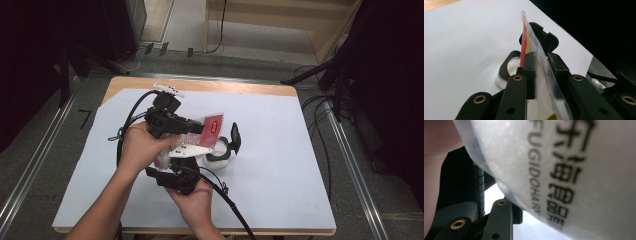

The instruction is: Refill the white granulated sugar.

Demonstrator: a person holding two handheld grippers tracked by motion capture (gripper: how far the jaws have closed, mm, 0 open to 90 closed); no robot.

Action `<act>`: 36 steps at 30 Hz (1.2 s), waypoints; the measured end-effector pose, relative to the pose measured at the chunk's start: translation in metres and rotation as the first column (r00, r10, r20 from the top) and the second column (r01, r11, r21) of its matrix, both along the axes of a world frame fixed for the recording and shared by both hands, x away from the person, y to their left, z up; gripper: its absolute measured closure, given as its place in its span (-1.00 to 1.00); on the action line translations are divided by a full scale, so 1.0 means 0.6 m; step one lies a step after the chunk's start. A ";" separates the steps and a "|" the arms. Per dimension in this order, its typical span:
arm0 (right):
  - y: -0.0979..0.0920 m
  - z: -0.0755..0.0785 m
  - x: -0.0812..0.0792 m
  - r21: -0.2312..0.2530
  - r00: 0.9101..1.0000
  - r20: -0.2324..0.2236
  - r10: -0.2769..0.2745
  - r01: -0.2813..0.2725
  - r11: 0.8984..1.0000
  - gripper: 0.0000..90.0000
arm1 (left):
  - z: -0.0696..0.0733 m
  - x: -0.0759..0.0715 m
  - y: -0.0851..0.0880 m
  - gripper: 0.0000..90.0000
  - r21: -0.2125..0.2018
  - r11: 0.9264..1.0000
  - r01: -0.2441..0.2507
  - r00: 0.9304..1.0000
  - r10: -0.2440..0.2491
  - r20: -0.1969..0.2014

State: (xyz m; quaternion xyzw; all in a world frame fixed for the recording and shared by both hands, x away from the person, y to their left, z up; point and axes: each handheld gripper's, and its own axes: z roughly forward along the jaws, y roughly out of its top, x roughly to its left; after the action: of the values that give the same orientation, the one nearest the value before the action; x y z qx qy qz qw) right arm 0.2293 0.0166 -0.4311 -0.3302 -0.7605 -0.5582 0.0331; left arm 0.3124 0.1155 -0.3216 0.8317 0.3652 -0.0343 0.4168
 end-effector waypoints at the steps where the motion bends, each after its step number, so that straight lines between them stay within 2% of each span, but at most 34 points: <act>1: 0.000 0.000 0.000 0.000 1.000 0.000 0.000 0.000 1.000 0.39 | 0.000 0.000 0.000 0.73 0.000 1.000 -0.002 1.000 0.002 -0.002; 21: -0.001 0.003 0.000 -0.015 1.000 -0.001 0.005 -0.005 1.000 0.40 | 0.000 0.001 -0.002 0.71 -0.009 1.000 -0.008 1.000 0.008 0.002; 31: -0.002 -0.001 0.001 -0.020 1.000 0.011 0.009 -0.009 1.000 0.40 | -0.002 -0.001 -0.003 0.75 0.013 1.000 -0.003 1.000 0.003 0.013; 36: -0.002 -0.008 0.001 -0.035 1.000 0.021 0.014 -0.013 0.999 0.40 | -0.004 -0.001 0.000 0.75 0.024 1.000 0.002 1.000 -0.002 0.004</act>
State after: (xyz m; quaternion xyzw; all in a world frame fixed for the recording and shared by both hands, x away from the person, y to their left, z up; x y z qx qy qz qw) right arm 0.2296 0.0153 -0.4356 -0.3197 -0.7725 -0.5482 0.0231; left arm 0.3116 0.1158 -0.3242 0.8371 0.3640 -0.0285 0.4074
